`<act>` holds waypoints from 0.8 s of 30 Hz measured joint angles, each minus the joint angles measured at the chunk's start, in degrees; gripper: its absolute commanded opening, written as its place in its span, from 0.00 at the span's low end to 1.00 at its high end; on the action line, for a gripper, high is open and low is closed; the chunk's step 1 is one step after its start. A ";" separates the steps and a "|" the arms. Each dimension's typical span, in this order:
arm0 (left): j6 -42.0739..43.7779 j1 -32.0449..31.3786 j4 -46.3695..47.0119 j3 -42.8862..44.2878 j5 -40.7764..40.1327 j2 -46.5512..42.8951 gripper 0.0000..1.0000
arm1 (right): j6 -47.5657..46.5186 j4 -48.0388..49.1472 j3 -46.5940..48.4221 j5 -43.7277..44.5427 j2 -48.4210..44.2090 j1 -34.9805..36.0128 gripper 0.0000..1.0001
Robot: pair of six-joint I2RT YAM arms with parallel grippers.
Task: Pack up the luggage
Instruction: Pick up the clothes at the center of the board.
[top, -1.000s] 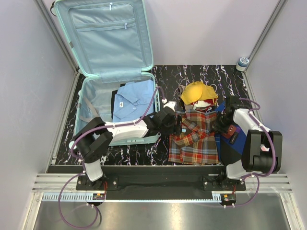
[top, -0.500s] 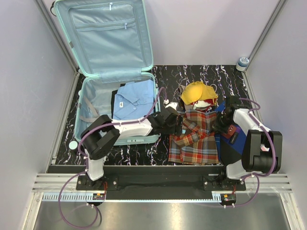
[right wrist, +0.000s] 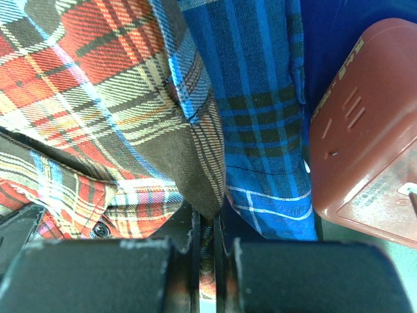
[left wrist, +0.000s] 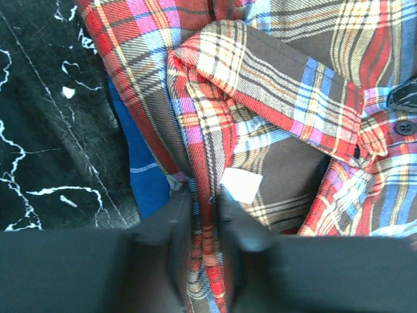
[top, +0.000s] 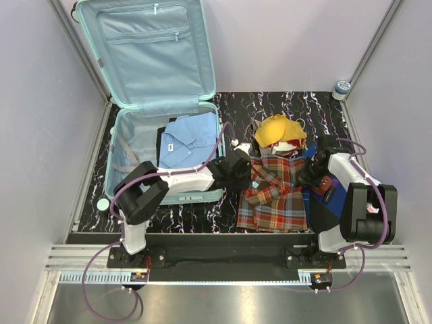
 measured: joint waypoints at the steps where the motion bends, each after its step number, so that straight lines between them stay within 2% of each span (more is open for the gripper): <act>1: -0.09 0.00 0.09 0.00 0.15 0.00 0.08 | 0.00 0.00 0.00 0.00 -0.02 0.00 0.00; 3: -0.04 0.00 0.28 0.00 0.39 0.00 0.01 | 0.00 -0.02 0.00 0.00 -0.04 0.00 0.00; 4: -0.02 0.00 0.31 0.00 0.46 -0.02 0.00 | 0.00 -0.02 0.00 0.00 -0.11 0.00 0.00; 14: 0.61 -0.48 -0.63 0.00 0.59 -5.51 0.00 | 0.02 -2.82 0.63 -0.61 -5.49 0.33 0.00; 24: 2.14 -0.83 -2.69 0.76 0.39 -11.56 0.00 | 0.07 -9.53 7.93 -1.25 -10.60 1.90 0.00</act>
